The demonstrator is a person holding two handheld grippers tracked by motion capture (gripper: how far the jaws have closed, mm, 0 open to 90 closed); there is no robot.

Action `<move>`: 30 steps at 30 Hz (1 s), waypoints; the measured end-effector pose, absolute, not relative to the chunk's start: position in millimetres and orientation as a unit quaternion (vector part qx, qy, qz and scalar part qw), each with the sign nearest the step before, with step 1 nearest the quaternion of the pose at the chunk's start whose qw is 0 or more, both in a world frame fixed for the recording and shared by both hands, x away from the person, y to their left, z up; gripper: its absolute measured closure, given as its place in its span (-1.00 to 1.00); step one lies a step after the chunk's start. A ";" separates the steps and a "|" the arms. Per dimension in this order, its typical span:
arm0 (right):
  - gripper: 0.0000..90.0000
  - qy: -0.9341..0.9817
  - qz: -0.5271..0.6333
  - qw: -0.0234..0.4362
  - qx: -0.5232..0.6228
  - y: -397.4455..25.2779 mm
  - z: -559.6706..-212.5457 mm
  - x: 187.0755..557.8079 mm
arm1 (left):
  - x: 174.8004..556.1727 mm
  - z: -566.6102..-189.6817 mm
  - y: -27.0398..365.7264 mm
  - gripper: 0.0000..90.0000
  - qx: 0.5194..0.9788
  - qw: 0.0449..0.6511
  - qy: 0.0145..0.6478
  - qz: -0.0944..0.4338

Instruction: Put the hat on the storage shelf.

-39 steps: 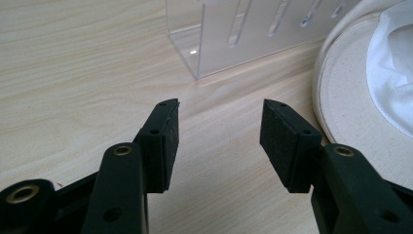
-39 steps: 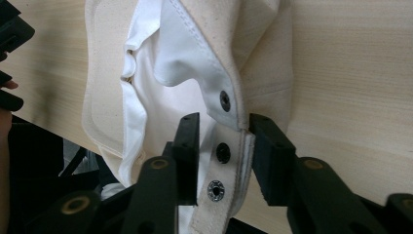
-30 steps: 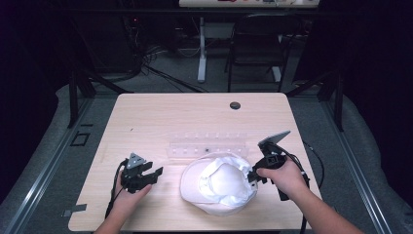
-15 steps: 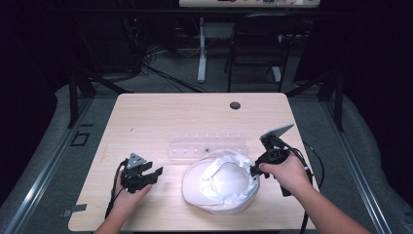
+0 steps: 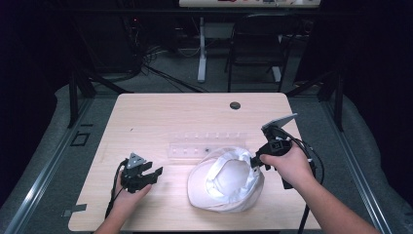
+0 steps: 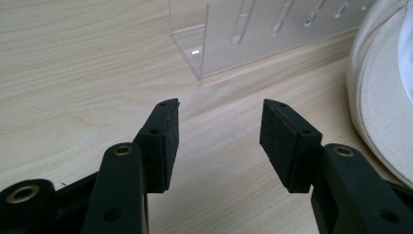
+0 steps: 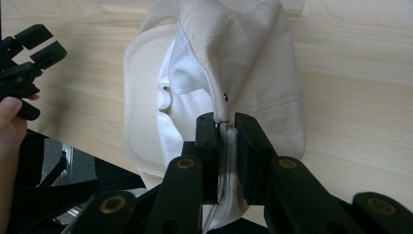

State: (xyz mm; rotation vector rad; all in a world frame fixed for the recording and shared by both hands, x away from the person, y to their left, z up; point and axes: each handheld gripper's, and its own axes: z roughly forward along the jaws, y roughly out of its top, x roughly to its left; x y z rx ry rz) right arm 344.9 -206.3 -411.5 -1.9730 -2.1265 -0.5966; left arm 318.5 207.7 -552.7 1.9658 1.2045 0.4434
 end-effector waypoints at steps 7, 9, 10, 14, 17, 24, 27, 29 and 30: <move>0.81 -0.714 -0.211 0.097 -0.660 -204.9 -393.2 346.4 | 318.4 -552.7 207.6 0.10 0.772 0.387 0.473 0.175; 0.81 -0.718 -0.208 0.101 -0.656 -205.8 -389.0 347.6 | 318.4 -552.8 207.4 0.10 0.773 0.387 0.472 0.175; 0.81 -0.718 -0.208 0.101 -0.656 -205.8 -389.0 347.6 | 318.4 -552.8 207.4 0.10 0.773 0.387 0.472 0.175; 0.82 -0.715 -0.214 0.105 -0.657 -205.4 -382.7 348.4 | 318.4 -552.9 207.2 0.10 0.774 0.386 0.472 0.174; 0.82 -0.713 -0.219 0.111 -0.657 -205.3 -378.1 348.4 | 318.4 -552.9 207.2 0.10 0.774 0.385 0.472 0.174; 0.82 -0.703 -0.239 0.130 -0.657 -205.7 -367.1 348.1 | 318.1 -552.7 207.2 0.10 0.774 0.385 0.472 0.175; 0.82 -0.701 -0.249 0.141 -0.653 -207.5 -361.8 348.0 | 318.1 -552.7 207.3 0.10 0.774 0.385 0.472 0.175; 0.83 -0.698 -0.254 0.145 -0.654 -207.6 -360.9 348.1 | 318.1 -552.7 207.2 0.10 0.774 0.385 0.472 0.175; 0.83 -0.705 -0.251 0.151 -0.646 -210.0 -359.6 348.9 | 318.1 -552.8 207.2 0.10 0.774 0.384 0.472 0.175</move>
